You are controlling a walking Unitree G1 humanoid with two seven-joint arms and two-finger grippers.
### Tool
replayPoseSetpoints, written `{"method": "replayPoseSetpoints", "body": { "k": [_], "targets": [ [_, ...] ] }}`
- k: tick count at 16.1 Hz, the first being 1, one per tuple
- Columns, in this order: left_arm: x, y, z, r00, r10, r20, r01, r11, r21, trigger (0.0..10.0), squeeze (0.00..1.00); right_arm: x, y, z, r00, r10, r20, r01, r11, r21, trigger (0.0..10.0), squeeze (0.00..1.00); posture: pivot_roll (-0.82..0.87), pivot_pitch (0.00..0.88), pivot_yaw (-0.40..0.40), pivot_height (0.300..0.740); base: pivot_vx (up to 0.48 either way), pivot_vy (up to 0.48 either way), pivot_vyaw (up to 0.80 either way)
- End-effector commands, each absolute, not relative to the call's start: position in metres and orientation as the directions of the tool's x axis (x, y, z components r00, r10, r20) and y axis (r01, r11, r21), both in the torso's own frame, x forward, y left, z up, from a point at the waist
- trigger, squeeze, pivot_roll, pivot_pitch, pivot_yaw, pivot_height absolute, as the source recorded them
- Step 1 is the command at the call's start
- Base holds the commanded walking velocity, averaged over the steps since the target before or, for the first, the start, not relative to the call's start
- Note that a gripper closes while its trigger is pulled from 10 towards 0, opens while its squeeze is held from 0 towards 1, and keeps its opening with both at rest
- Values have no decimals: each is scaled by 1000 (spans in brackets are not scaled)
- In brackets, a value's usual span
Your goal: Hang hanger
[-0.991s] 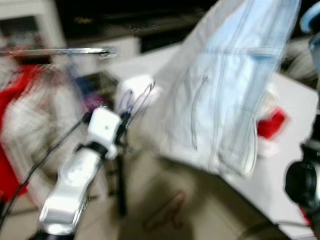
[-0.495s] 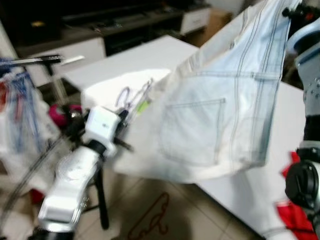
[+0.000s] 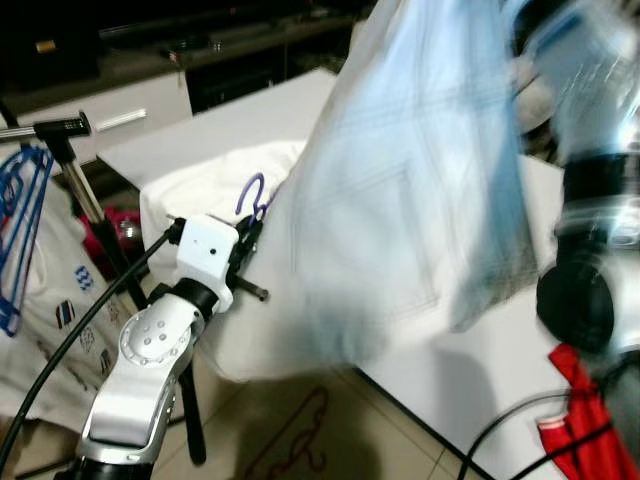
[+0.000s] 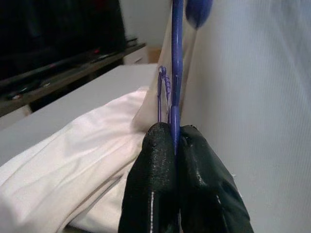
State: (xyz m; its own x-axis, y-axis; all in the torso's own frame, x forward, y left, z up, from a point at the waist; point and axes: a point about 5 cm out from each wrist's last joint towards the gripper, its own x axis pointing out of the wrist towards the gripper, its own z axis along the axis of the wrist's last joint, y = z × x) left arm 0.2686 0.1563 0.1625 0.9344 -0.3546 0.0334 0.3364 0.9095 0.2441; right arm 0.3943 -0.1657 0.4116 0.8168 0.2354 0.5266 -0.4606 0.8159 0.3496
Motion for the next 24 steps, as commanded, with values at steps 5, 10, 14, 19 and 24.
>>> {"method": "replayPoseSetpoints", "body": {
  "k": [5,10,14,19,24],
  "targets": [
    [264,169,167,951,-304,54,281,924,258,10000,0,409,-260,328,932,-307,195,77,691,719,10000,0,60,0,-110,740,0,0,0],
    [260,163,164,935,-354,35,333,906,262,10000,0,396,-265,192,965,-182,-189,236,915,326,10000,0,59,0,-100,740,0,0,0],
    [259,150,161,890,-455,8,438,861,260,10000,0,379,-279,155,943,-169,-287,211,970,121,10000,855,51,0,-89,740,0,0,0],
    [257,146,161,869,-496,-3,478,835,272,10000,0,374,-290,163,962,-58,-268,60,998,-2,10000,1000,53,0,-82,740,0,0,0],
    [258,149,160,869,-495,-17,481,835,267,10000,0,348,-323,163,845,155,-511,-304,926,-222,10000,1000,51,0,-76,740,0,0,0]
  ]
}}
